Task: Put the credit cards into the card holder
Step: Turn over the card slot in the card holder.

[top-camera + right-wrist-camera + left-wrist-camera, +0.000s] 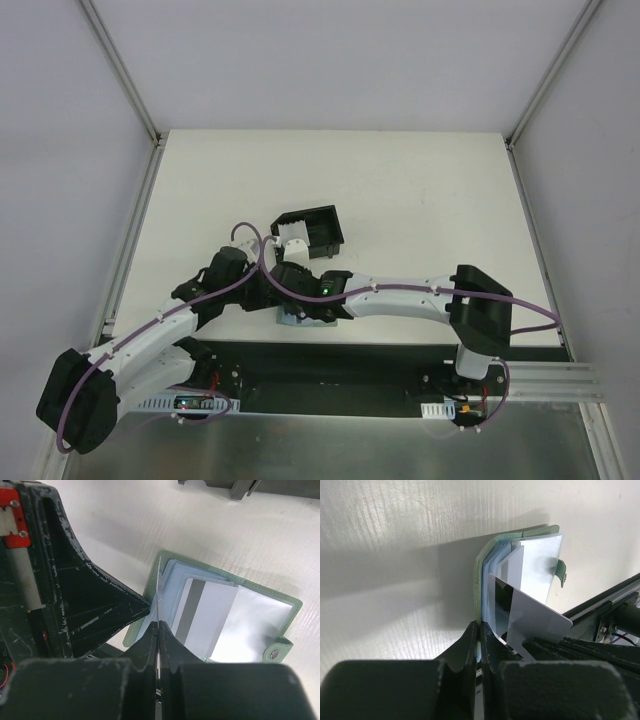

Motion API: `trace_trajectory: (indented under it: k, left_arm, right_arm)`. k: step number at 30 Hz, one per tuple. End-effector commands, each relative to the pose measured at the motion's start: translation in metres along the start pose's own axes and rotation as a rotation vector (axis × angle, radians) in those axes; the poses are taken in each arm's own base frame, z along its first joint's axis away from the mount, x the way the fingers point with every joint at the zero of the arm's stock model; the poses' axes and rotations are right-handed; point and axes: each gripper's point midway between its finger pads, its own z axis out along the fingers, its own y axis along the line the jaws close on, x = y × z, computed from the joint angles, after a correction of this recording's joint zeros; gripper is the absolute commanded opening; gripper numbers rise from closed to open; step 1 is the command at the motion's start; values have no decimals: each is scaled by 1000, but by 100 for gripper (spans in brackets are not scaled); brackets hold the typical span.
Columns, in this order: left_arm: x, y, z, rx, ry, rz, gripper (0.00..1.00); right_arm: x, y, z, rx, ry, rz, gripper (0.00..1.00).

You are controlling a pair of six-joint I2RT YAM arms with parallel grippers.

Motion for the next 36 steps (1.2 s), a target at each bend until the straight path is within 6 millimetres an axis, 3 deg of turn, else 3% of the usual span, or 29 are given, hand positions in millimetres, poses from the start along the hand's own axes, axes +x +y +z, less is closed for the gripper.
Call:
trace_trajectory:
  k: [1,9,24,36]
  left_arm:
    - [-1,-19,-7,89,3,-9,0]
    - [-5,-28,-17,116,-26,-21,0]
    - [0,-13,-10,61,-20,-41,0]
    - [4,3,-3,1,-10,-46,0]
  right_arm:
    - [-4,2,-2,21,-7,11,0]
    - [-15,-29,-14,147,-55,-4,0]
    - [-27,-32,-29,179,-91,-43,0]
    - [-31,-52,-41,248,-115,-62,0]
